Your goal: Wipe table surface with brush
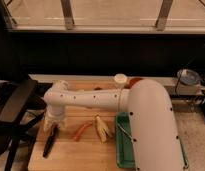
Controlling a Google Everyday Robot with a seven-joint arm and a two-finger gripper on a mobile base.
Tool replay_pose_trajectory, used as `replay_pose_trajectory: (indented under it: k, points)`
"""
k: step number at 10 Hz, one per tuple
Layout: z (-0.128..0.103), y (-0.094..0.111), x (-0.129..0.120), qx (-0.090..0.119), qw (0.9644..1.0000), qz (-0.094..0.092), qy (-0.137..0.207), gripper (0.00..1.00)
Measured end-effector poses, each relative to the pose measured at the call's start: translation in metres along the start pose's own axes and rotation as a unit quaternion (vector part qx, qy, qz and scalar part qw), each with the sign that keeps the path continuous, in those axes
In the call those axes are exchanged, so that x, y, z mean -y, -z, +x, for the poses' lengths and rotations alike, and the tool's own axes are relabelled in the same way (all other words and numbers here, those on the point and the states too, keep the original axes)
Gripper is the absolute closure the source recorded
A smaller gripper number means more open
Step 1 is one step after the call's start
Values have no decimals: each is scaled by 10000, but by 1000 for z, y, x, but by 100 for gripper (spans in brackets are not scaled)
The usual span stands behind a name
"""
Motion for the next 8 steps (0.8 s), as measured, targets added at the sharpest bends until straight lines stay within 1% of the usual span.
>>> replay_pose_trajectory:
  k: [2, 3, 4, 5, 8]
  points:
    - [-1, -20, -5, 159, 9998, -43, -73, 35]
    - [0, -28, -5, 235, 9996, -45, -118, 35]
    - [-2, -31, -7, 275, 9995, -66, -129, 35]
    - [-1, -28, -7, 269, 9995, -61, -135, 40]
    - [-2, -25, -8, 285, 9995, -70, -122, 68]
